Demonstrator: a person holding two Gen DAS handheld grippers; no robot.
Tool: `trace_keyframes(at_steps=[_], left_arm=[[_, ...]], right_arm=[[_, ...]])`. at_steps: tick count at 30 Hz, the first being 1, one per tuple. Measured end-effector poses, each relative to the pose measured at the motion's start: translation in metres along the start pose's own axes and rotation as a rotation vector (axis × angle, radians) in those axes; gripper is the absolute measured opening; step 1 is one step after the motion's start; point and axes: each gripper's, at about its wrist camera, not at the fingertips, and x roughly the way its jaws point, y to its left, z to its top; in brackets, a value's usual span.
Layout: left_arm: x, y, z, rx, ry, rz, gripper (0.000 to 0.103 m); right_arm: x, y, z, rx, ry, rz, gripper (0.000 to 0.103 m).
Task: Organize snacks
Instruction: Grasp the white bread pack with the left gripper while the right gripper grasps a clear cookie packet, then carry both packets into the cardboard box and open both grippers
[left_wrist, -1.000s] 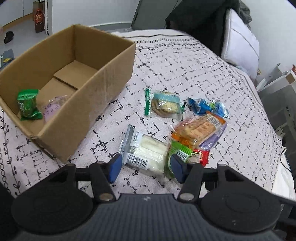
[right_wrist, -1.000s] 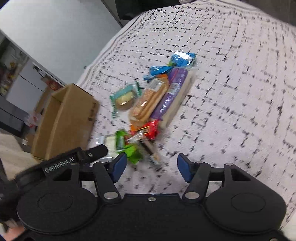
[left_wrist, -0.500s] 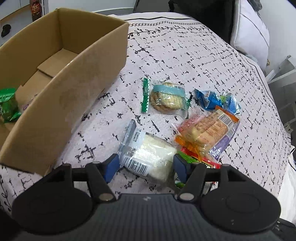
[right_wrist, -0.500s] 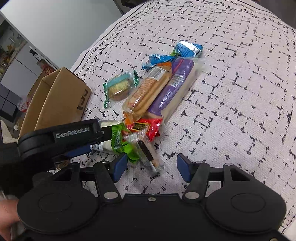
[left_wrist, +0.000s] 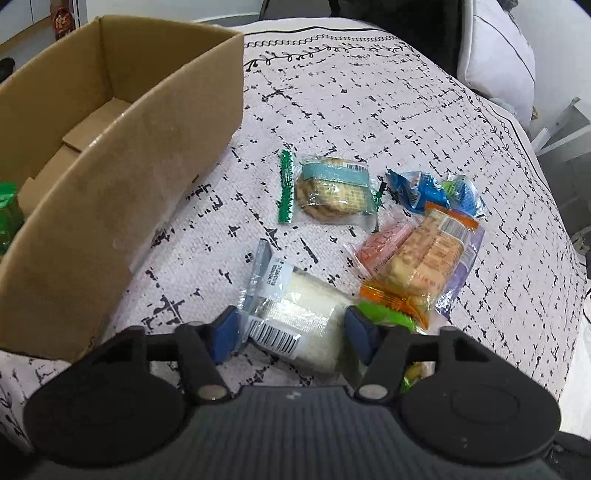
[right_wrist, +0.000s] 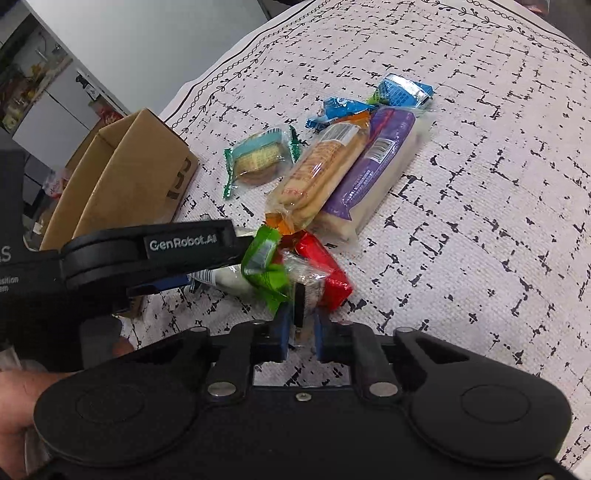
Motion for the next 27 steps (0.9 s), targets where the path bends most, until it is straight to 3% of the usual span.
trace_keyframes(at_steps=[5,27], left_arm=[[-0.013,0.004,-0.004,-0.015,-0.011,-0.027,0.052],[-0.123,0.031,0.003,-0.046,-0.207,-0.063,0.051]], right_arm=[[-0.01,0.001,-0.001,0.0,-0.046,0.028,0.013],[-0.053,0.028,0.004,-0.018,-0.236,0.154,0.013]])
